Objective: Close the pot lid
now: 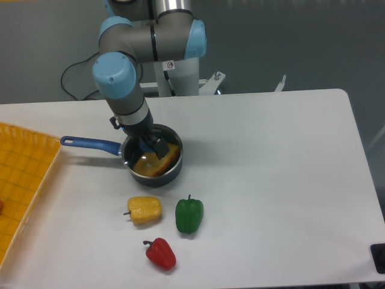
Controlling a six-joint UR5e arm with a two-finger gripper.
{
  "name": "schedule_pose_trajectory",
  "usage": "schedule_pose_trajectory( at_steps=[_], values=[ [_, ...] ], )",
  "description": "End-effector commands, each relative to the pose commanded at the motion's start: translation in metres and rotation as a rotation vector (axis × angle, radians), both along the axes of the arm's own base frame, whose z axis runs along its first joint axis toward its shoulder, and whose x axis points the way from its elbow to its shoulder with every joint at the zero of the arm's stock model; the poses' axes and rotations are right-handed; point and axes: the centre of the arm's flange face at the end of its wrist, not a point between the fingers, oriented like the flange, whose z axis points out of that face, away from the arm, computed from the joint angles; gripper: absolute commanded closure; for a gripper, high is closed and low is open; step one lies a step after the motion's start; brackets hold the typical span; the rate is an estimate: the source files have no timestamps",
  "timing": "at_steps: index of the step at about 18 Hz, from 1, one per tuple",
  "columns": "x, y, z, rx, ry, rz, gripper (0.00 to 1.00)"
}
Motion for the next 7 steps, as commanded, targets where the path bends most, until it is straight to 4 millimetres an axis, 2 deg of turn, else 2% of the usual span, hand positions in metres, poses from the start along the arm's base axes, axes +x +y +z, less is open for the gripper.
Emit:
schedule_pose_trajectory(
  at_steps=[3, 7],
  values=[
    [-0.023, 0.007, 0.018, 0.041, 0.011, 0.027, 0.00],
    [-0.047, -0.002, 0.027, 0.047, 0.018, 0.002, 0.00]
  ],
)
